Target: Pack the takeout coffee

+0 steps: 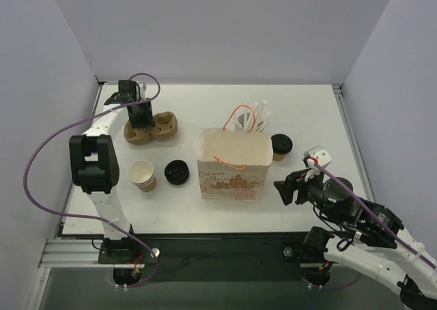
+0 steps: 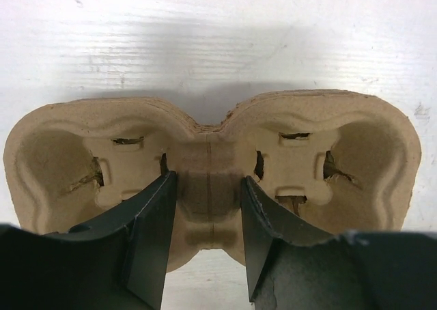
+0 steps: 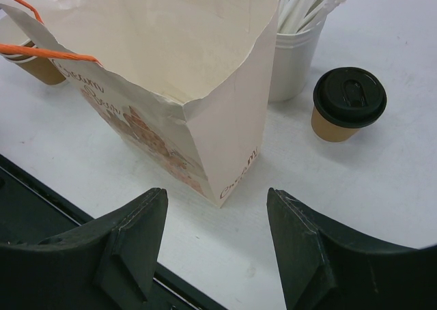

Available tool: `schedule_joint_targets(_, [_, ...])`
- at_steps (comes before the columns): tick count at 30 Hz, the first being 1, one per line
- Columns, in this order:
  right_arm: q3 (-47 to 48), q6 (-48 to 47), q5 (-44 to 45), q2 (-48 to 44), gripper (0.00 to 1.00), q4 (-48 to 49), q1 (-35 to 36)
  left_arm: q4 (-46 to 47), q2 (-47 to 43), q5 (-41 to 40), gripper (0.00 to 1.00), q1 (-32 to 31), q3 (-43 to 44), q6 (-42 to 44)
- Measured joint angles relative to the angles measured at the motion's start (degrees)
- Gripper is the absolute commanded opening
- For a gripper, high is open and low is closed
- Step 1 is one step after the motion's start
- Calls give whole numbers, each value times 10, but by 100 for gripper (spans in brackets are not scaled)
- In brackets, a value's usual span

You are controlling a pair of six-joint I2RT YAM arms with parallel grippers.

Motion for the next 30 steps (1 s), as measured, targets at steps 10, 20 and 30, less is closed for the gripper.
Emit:
schedule_joint_targets(10, [0,0,0,3,61,-2,0,-5,-1,-34,43,12,13,-1])
schedule_joint_targets(20, [5,0,0,19,61,-4,0,-49,-3,-69,39,-6,59,9])
schedule_joint_targets(30, [15,12,-5,20,60,-4,0,-148,-94,-79,39,-16,151,8])
